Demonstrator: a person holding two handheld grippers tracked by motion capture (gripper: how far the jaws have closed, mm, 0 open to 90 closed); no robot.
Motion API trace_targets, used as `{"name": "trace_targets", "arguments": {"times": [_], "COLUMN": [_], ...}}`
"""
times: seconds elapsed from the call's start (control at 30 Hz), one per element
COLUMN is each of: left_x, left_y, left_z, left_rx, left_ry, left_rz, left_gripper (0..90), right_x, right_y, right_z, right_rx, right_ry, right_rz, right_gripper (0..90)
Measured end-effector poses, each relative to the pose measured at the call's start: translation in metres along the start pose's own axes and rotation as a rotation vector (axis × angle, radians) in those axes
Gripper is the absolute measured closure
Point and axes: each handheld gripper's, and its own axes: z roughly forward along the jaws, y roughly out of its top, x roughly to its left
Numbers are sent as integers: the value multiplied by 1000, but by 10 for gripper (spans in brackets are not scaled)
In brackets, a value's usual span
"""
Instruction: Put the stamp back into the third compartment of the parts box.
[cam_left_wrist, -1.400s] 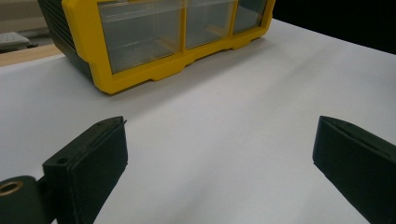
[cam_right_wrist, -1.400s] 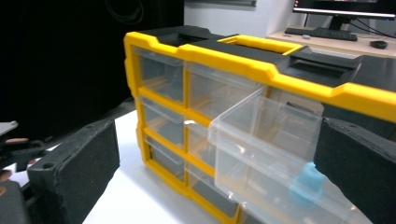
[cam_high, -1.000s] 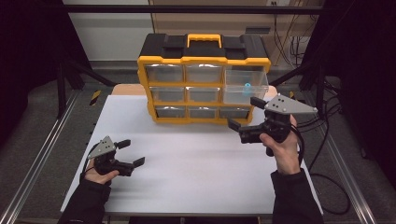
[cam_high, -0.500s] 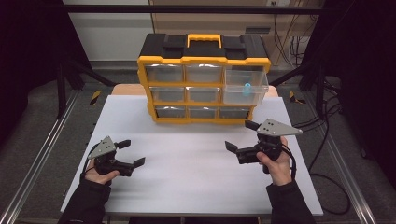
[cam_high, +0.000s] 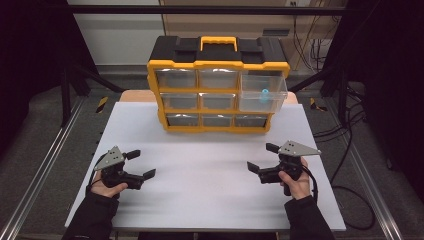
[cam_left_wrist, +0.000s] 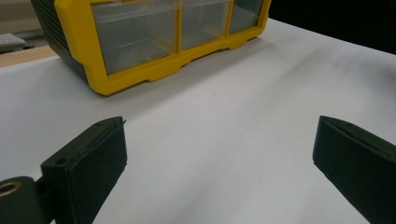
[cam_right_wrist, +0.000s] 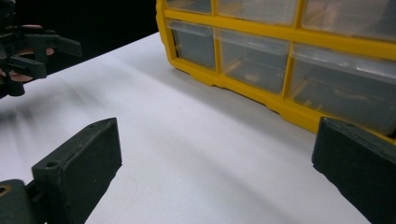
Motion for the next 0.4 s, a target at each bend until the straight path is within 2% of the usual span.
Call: {"name": "trace_targets", "arguments": {"times": [0.2,0.4], "left_x": [-2,-2], "left_y": [0,0], "left_z": [1,2], "left_rx": [2,8], "left_ry": [-6,-7], "left_rz": [10,12], "left_gripper": [25,25], "right_x": [-9,-13], "right_y": [-16,-22], "right_z": [-2,-3], "right_rx": [10,21], "right_ry": [-21,-30], "right_rz": [14,27], "right_gripper": [21,23]}}
